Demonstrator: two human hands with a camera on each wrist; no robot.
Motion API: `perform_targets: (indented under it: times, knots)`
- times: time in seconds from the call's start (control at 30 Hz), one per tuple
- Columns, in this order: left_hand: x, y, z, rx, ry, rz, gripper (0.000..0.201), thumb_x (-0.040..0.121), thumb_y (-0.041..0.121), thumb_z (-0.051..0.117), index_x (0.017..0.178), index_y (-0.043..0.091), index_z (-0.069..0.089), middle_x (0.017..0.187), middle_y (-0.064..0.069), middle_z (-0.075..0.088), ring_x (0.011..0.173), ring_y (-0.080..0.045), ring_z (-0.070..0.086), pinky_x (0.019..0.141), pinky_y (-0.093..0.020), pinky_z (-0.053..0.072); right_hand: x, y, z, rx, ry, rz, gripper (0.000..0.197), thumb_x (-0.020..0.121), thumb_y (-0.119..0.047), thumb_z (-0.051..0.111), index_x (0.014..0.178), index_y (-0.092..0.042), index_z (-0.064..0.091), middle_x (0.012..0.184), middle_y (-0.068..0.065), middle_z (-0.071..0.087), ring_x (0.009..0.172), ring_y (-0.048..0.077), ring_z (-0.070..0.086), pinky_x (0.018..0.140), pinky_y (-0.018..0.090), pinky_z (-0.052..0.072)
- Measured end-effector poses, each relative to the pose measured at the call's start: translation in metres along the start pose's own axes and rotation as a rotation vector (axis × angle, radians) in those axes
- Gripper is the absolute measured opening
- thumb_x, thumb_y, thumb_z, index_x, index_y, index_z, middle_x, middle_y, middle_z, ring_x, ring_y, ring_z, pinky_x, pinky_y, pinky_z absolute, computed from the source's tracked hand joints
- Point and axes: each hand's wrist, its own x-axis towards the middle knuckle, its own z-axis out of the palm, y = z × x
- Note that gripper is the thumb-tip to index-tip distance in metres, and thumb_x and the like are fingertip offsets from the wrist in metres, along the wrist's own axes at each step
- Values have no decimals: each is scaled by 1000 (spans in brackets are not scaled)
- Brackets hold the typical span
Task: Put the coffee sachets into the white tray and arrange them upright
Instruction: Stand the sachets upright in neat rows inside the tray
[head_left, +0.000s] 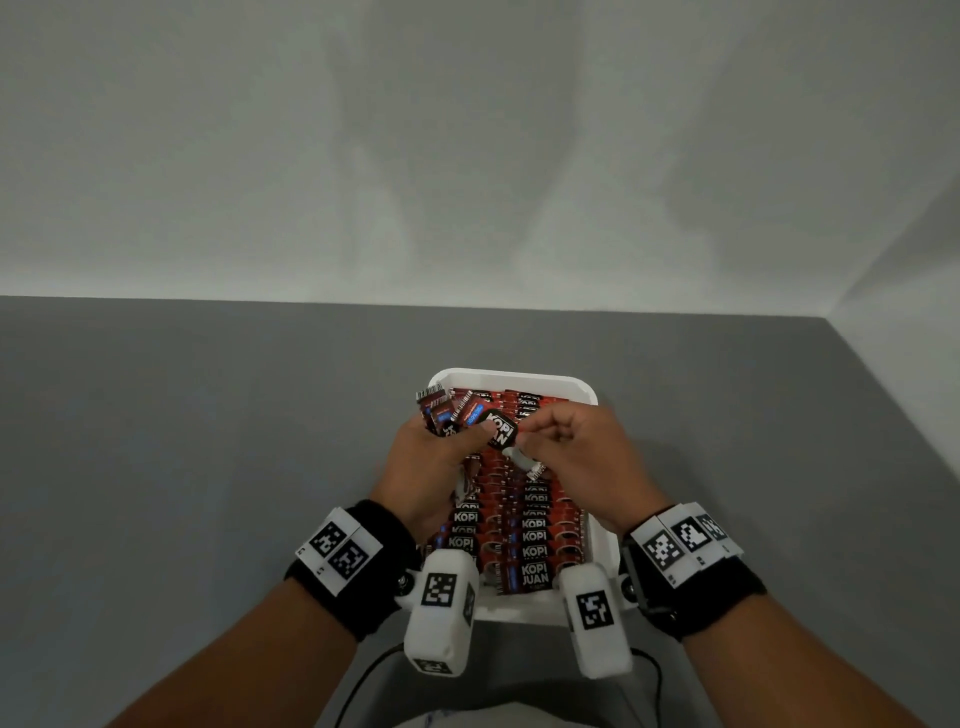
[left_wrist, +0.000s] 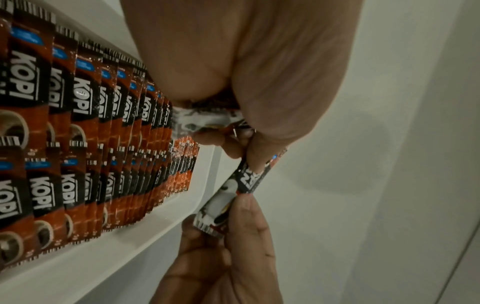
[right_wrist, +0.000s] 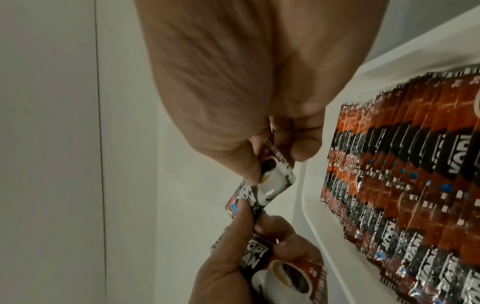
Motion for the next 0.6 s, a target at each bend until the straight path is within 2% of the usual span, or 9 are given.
perform_targets:
  times: [0.03,0.1,0.13,0.2,0.3,0.37,0.47,0.6]
  knots:
    - [-1,1,-1,18,16,4,18,92,-2,64,109,-8,67,98,-26,74,86,-39,72,74,-44,62,1,1,0,-42,7,-2,11,86,-14,78,84,-24,75,79,-6,75,75,7,69,73,25,54]
    - [0,5,-3,50,100,21,7,93,-2,62,89,0,68,74,-12,70,63,-22,67,56,-27,56,2,5,-1,-109,-3,27,10,85,-14,79,81,-23,75,80,-5,75,75,10,69,74,28,56]
    - [3,8,-7,51,165,26,15,94,-1,60,82,5,66,65,-5,64,54,-14,61,50,-22,50,2,9,-2,-177,-44,40,10,84,-14,79,81,-22,76,79,-6,74,75,9,68,73,28,55]
    - [7,12,-13,28,253,5,20,96,-2,54,81,9,62,58,1,56,46,-7,53,44,-20,44,0,15,0,-399,-207,44,7,84,-16,77,82,-23,77,79,-13,71,75,1,65,71,20,51]
    - [9,13,-18,39,273,-66,26,89,-8,42,94,5,64,65,-5,47,51,-13,47,47,-25,40,-8,22,20,-530,-419,58,8,82,-14,75,82,-20,80,75,-16,70,74,-3,66,70,13,49]
    - [8,11,-19,38,280,-114,31,85,-8,38,94,5,65,64,-6,50,53,-15,47,49,-26,41,-11,26,34,-560,-506,97,8,81,-14,76,83,-19,81,75,-15,72,74,-2,67,70,13,50]
    - [4,10,-20,41,274,-161,32,86,-8,38,94,3,67,63,-7,55,53,-15,52,52,-27,46,-10,32,47,-613,-600,106,10,81,-13,76,87,-18,82,87,-7,77,83,10,71,77,23,57]
    - [2,8,-23,55,253,-190,32,87,-9,37,92,2,67,59,-6,60,53,-15,58,58,-31,54,-9,36,58,-742,-660,26,13,83,-10,72,91,-12,82,94,4,77,86,21,72,86,34,59]
